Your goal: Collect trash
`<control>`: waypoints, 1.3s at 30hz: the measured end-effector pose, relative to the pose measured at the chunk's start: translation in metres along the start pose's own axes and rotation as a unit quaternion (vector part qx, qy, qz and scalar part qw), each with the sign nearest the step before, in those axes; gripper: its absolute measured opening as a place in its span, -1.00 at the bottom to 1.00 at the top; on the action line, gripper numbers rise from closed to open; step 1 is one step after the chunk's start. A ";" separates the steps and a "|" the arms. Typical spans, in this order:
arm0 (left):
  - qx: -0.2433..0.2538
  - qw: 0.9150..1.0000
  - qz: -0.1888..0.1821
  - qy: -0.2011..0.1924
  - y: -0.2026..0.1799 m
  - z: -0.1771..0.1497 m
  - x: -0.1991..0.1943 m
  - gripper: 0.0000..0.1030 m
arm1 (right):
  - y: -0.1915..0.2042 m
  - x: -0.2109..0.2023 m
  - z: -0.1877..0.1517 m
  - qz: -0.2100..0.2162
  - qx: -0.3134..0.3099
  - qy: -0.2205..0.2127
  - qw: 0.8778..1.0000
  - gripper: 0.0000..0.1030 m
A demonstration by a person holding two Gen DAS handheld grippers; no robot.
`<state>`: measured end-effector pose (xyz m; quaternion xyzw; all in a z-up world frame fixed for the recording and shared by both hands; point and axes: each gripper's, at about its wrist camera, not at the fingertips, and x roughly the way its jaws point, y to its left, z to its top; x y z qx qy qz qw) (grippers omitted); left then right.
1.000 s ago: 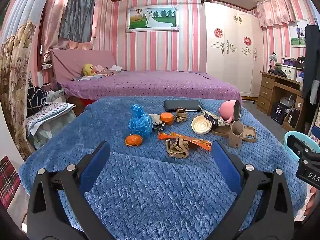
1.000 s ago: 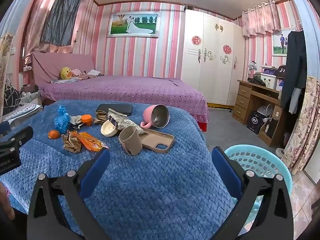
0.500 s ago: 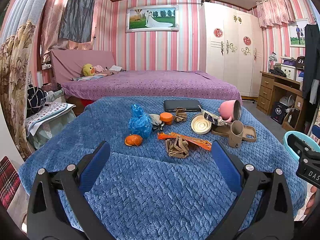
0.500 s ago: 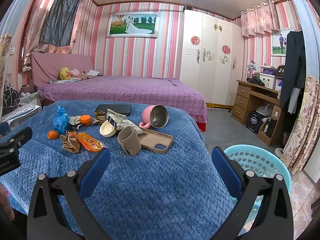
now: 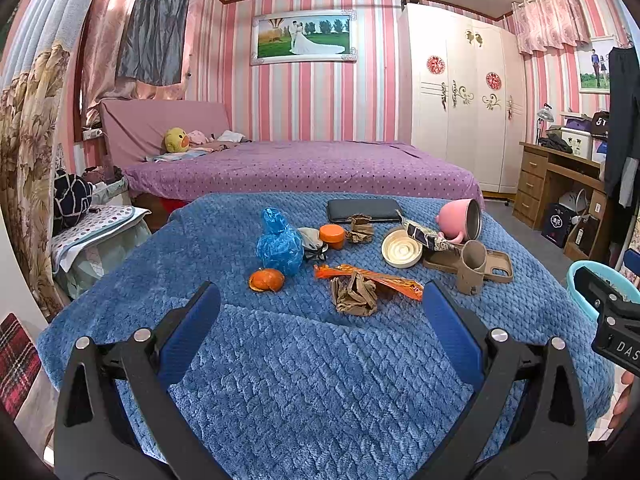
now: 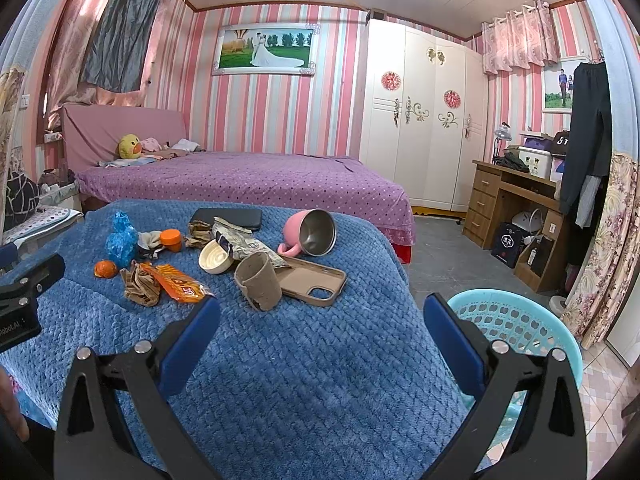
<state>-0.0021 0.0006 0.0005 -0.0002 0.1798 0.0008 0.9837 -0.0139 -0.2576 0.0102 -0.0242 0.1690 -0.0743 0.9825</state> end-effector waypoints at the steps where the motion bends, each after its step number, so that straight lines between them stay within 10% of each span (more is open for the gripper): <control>1: 0.000 1.000 0.000 0.000 0.000 0.000 0.000 0.90 | -0.001 0.000 0.000 0.000 0.000 0.000 1.000 0.92; 39: -0.005 1.000 0.002 0.008 -0.002 -0.011 0.010 0.90 | -0.007 0.001 -0.005 -0.001 0.003 0.005 1.000 0.92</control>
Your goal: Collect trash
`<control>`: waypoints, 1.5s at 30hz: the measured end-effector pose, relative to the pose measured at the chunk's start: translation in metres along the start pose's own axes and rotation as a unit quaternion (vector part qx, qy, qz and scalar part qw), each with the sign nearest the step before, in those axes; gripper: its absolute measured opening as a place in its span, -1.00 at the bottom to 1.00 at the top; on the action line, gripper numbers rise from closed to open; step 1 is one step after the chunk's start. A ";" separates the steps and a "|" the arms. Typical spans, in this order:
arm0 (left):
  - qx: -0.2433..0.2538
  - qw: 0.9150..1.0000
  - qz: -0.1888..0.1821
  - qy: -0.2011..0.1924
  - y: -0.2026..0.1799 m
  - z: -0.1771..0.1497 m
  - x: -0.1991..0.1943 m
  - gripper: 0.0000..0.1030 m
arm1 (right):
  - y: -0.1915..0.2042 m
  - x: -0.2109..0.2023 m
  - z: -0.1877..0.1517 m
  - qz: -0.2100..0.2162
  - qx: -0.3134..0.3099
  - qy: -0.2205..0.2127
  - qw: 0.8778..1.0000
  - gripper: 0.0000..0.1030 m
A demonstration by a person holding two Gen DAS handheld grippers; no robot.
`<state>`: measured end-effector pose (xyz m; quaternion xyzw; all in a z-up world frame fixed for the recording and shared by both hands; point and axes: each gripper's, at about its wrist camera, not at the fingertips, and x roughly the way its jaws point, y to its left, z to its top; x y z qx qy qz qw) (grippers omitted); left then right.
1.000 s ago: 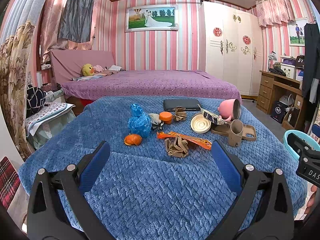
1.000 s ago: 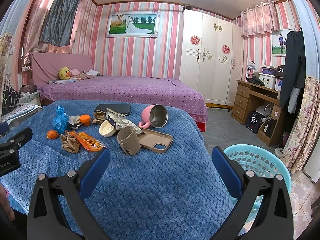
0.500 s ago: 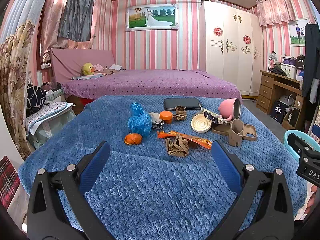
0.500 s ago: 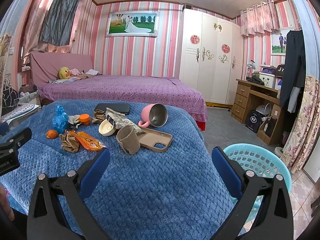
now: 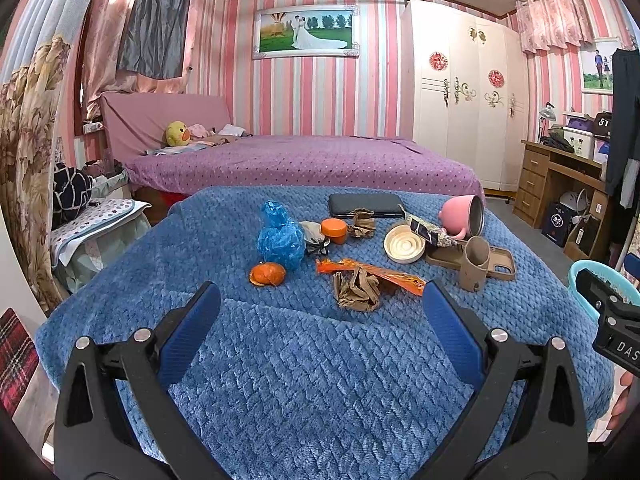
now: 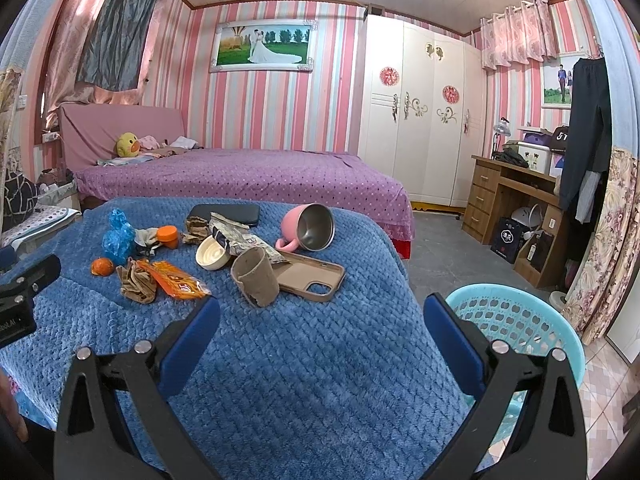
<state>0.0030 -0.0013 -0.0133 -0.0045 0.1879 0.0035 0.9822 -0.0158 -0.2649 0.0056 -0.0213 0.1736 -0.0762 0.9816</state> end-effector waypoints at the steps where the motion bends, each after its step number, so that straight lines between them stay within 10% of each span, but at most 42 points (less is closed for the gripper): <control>1: -0.001 1.000 0.000 0.001 0.001 0.000 0.001 0.90 | 0.000 0.000 0.000 -0.001 -0.001 0.000 1.000 0.92; 45: -0.002 1.000 0.012 0.010 0.003 0.026 0.014 0.90 | -0.002 0.026 0.014 0.004 0.009 0.011 1.000 0.92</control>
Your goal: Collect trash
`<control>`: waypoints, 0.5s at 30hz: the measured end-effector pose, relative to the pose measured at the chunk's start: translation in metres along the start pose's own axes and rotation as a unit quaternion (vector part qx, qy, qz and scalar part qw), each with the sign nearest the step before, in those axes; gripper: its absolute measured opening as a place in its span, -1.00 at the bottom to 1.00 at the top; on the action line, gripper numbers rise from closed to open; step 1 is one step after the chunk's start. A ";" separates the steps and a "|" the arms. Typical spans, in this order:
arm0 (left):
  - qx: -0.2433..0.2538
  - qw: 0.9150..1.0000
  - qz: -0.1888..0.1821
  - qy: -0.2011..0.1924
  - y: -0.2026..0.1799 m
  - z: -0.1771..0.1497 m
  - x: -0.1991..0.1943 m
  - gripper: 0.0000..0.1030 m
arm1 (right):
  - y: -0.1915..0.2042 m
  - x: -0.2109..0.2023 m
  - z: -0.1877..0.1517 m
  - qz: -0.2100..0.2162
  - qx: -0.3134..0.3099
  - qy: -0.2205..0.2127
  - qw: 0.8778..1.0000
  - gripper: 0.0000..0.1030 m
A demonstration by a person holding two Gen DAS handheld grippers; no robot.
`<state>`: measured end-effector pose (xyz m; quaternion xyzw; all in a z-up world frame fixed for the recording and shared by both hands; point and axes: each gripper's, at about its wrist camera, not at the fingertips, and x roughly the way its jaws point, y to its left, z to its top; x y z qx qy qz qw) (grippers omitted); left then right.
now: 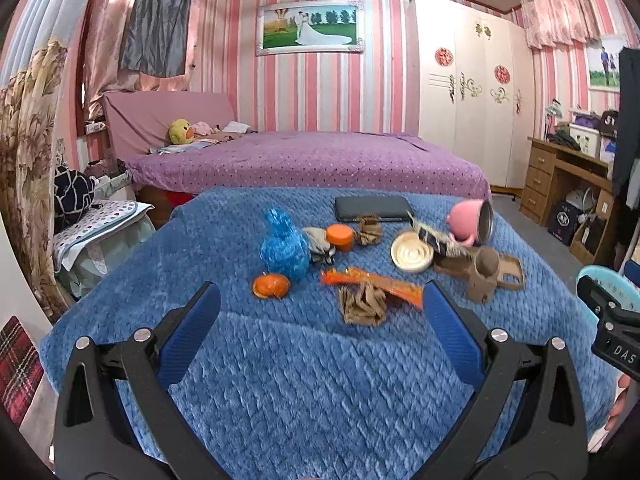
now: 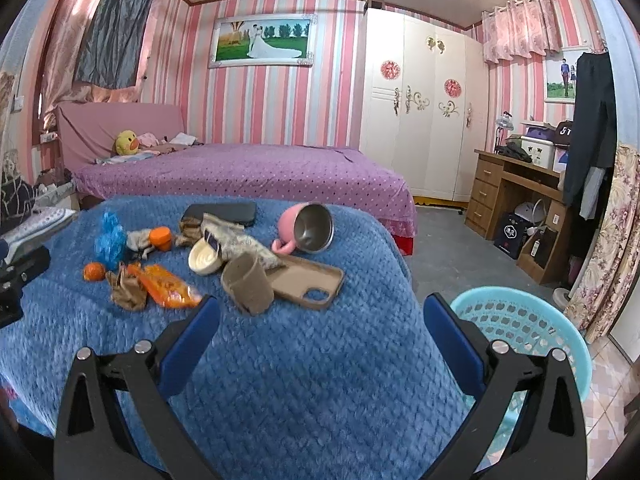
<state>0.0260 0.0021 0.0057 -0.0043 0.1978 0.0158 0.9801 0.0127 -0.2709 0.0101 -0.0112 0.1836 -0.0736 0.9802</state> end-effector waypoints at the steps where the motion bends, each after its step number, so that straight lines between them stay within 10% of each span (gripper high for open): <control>1: -0.001 1.000 0.002 -0.002 0.001 0.003 0.001 0.90 | -0.001 0.001 0.005 0.000 0.004 -0.003 1.000 0.92; 15: -0.011 0.999 0.008 -0.032 0.006 0.061 0.024 0.90 | 0.001 0.041 0.066 0.006 0.034 -0.004 0.999 0.92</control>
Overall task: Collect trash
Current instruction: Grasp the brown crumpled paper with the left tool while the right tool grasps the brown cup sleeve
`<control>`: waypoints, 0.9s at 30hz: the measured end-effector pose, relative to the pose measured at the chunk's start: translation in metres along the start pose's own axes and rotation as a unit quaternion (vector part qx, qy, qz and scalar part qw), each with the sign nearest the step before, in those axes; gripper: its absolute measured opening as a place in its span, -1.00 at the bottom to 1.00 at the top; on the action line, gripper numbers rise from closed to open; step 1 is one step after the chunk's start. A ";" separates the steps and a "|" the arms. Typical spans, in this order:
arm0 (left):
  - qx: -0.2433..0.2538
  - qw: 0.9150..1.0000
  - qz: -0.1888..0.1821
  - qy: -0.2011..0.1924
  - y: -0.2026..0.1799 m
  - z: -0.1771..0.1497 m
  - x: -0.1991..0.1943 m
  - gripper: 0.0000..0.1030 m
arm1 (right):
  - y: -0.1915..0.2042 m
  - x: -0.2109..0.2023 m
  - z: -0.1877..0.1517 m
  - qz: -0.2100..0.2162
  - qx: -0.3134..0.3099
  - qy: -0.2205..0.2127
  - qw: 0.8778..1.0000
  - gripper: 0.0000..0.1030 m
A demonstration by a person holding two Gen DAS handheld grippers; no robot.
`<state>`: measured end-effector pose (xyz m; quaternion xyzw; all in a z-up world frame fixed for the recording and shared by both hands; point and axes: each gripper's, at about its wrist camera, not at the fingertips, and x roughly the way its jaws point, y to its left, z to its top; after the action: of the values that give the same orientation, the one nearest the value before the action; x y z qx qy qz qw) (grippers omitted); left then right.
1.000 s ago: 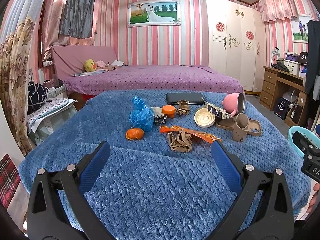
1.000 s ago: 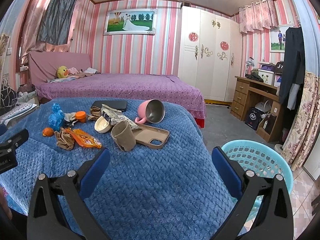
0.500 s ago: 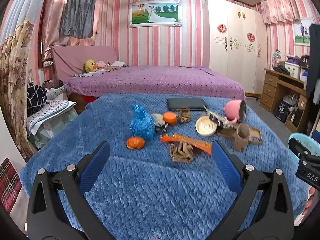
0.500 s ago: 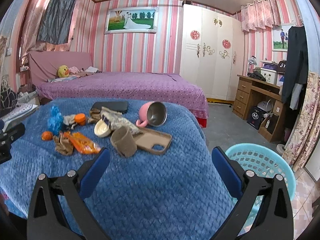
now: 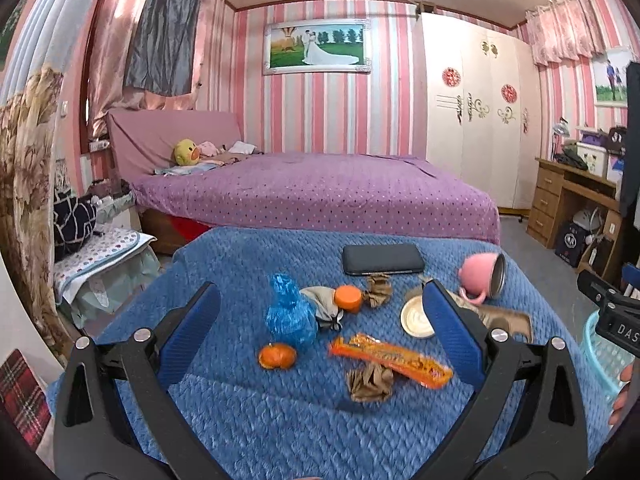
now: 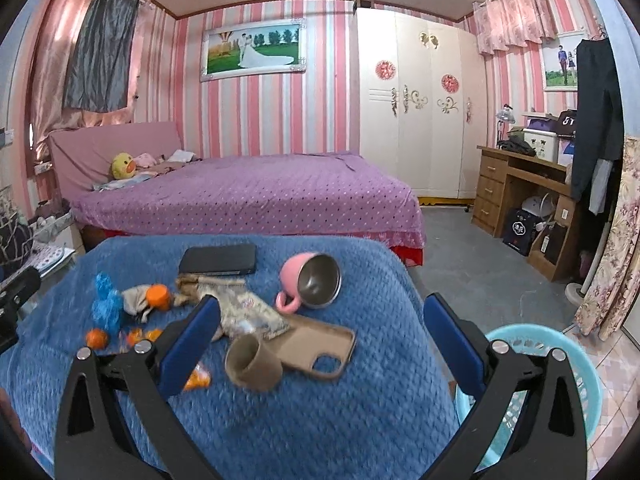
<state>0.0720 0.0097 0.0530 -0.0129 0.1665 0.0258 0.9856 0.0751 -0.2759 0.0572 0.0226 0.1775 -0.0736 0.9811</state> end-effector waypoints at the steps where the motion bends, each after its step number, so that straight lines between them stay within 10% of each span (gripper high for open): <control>1: -0.004 1.000 0.000 0.001 0.002 0.000 0.002 0.90 | 0.002 0.002 0.001 -0.002 0.000 -0.001 1.000 0.92; 27: 0.021 0.997 0.033 0.064 0.024 -0.047 0.056 0.90 | -0.009 0.037 -0.040 -0.031 -0.030 0.034 0.999 0.92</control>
<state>0.1079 0.0350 -0.0099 0.0121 0.2300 0.0538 0.9716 0.0947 -0.2867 0.0068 -0.0095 0.2133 -0.0976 0.9720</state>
